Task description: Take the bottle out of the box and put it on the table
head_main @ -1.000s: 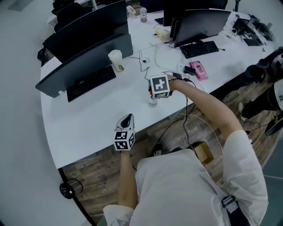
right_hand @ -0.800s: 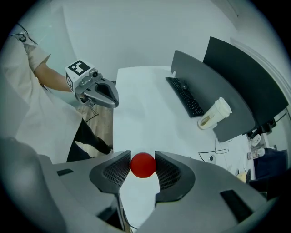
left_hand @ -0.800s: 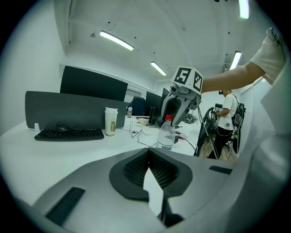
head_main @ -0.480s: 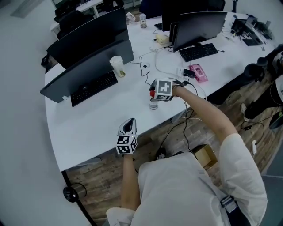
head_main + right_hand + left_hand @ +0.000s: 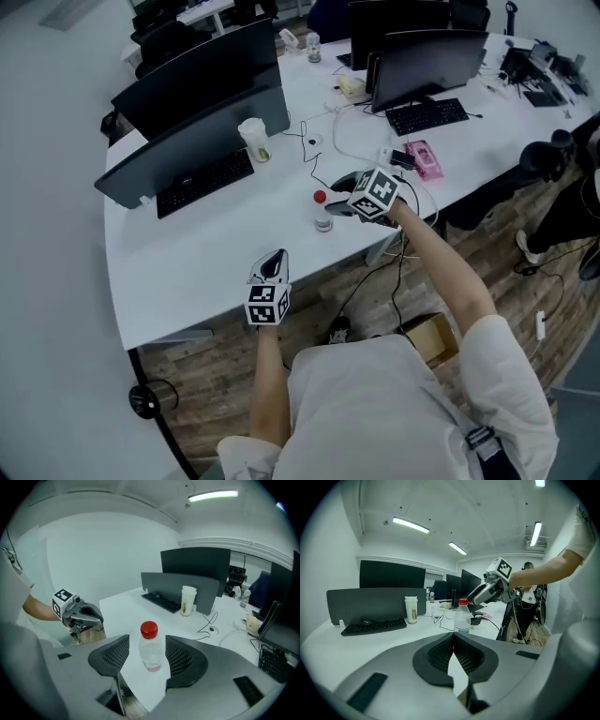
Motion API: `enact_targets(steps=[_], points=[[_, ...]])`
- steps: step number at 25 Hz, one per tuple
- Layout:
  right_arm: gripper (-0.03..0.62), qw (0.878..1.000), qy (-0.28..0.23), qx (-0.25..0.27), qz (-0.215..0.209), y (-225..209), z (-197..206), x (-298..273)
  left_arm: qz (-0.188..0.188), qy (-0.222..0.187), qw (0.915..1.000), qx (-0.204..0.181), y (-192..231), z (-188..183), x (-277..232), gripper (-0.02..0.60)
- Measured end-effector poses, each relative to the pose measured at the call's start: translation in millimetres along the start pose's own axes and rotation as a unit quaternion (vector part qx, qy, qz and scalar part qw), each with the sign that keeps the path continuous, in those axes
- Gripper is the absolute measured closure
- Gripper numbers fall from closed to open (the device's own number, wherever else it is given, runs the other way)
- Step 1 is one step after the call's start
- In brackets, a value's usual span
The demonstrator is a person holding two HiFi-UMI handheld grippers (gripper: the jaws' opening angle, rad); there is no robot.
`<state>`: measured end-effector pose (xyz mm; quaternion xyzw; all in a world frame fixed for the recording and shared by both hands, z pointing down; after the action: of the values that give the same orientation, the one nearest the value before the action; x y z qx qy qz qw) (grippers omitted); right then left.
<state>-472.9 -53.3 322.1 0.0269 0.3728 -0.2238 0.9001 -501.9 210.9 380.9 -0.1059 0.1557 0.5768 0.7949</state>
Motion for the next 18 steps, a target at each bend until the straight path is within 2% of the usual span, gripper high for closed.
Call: enact_targets(steps=[5,10,13,15,17,18], points=[[0.326,0.995,-0.076,-0.04,0.045,18,32,31,-0.024,-0.015,0.9992,0.029,-35,-9,-2,0.568],[0.326,0.978,-0.164,-0.103,0.072,44,58,60,-0.064,-0.025,0.9959,0.059,-70,-18,7,0.566],[0.326,0.961,-0.221,-0.15,0.073,64,74,78,-0.091,-0.034,0.9921,0.08,-88,-22,19,0.567],[0.326,0.942,-0.263,-0.192,0.078,80,87,88,-0.122,-0.038,0.9861,0.106,-97,-21,29,0.566],[0.326,0.922,-0.3,-0.232,0.081,98,100,96,-0.136,-0.031,0.985,0.102,-108,-22,35,0.566],[0.326,0.916,-0.31,-0.243,0.079,105,105,98,-0.138,-0.027,0.9858,0.091,-114,-24,38,0.566]])
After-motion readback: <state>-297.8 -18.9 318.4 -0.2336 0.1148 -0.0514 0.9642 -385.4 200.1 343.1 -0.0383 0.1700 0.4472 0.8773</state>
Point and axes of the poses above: the fingertips, and each gripper's own axes: x backward along the fingers, y to its left, z out of its underside, the point moved 8 cm from there along x, backward along the fingers, and after that the axes turned 3 degrees about -x, right-handed, at the moved point
